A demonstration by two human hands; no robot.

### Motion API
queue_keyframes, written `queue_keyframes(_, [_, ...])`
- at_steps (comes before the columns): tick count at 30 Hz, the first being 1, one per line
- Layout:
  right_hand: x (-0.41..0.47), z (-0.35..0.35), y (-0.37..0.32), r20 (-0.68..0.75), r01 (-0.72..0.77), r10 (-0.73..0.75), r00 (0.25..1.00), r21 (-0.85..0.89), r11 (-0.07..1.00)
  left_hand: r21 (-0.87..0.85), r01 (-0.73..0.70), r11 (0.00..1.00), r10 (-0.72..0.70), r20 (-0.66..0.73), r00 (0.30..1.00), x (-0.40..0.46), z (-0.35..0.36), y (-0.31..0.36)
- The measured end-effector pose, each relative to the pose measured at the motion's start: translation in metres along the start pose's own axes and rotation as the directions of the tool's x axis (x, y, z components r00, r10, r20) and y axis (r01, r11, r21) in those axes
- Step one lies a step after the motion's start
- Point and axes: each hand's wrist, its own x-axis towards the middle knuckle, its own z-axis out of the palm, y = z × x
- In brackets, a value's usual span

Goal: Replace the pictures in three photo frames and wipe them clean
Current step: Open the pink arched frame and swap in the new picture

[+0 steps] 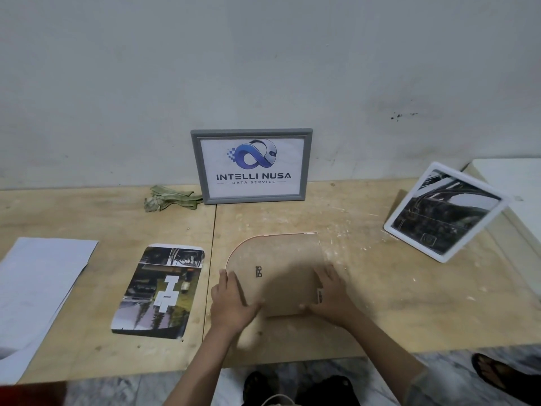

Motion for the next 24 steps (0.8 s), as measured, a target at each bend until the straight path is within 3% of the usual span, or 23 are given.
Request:
queue_keyframes(5, [-0.007, -0.004, 0.006, 0.091, 0.029, -0.025, 0.996, -0.042, 0.999, 0.081, -0.027, 0.996, 0.020, 0.086, 0.996, 0.000, -0.002, -0.005])
queue_keyframes(14, [-0.003, -0.003, 0.005, 0.020, 0.056, -0.054, 0.998, -0.143, 0.988, 0.049, -0.014, 0.999, 0.011, 0.055, 0.998, -0.002, 0.000, -0.001])
queue_keyframes(24, [-0.006, -0.013, 0.009, 0.032, 0.110, -0.106, 0.994, -0.145, 0.983, 0.170, -0.007, 0.985, -0.005, 0.072, 0.997, -0.003, -0.006, 0.003])
